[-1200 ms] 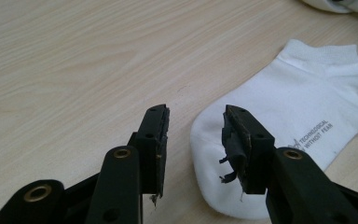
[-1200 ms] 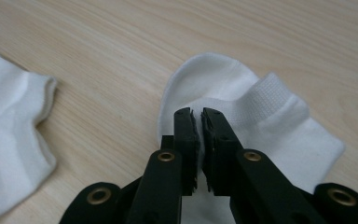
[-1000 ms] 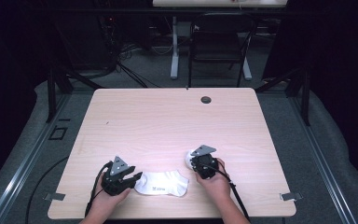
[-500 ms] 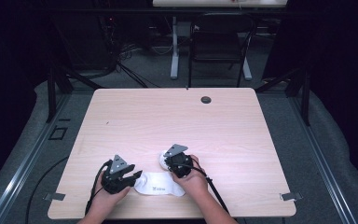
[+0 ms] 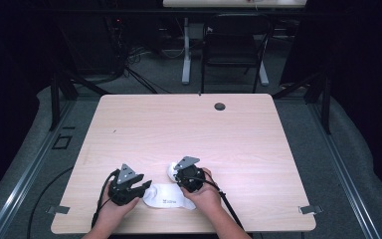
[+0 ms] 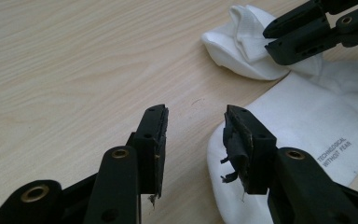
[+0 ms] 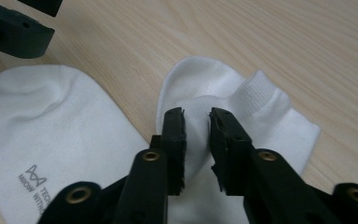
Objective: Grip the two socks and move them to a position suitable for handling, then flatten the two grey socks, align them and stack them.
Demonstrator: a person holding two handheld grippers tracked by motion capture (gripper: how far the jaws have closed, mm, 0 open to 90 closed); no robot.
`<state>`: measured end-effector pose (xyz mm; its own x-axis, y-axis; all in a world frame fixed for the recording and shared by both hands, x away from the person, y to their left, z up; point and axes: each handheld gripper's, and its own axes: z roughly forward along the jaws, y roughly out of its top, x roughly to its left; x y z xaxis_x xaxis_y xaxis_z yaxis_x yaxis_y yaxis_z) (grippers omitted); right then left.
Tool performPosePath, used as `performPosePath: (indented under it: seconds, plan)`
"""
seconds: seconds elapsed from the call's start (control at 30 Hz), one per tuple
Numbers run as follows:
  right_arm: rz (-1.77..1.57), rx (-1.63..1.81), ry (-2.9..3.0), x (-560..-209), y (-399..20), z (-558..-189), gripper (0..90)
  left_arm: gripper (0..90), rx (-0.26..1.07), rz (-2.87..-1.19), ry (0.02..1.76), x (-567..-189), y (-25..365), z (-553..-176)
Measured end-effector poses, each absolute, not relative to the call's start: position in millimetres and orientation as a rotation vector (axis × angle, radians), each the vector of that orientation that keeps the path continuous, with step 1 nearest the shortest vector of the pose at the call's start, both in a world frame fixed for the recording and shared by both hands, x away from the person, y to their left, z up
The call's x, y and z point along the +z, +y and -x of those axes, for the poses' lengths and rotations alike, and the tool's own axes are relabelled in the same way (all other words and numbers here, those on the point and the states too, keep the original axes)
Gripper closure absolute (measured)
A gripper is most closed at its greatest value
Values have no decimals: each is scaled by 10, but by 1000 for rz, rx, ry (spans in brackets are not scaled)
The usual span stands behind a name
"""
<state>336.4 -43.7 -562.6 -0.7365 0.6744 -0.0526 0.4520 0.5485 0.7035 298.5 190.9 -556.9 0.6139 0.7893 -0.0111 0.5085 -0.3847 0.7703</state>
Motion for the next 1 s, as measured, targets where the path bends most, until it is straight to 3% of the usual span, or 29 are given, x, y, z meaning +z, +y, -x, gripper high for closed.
performPosePath:
  seconds: [0.03, 0.17, 0.6, 1.0]
  plan:
    - [-933, 1005, 2463, -5624, -451, -3357, 853, 589, 469, -2066, 1017, -5565, 1902, -2991]
    - [-930, 1016, 2468, -5617, -479, -3359, 872, 589, 465, -2060, 1014, -5541, 1874, -3028]
    - [-872, 1164, 2354, -5384, -503, -3281, 873, 607, 470, -2050, 991, -5441, 1713, -3139]
    - [-1012, 1261, 2259, -5303, -749, -3322, 872, 664, 454, -2123, 942, -5547, 1302, -3307]
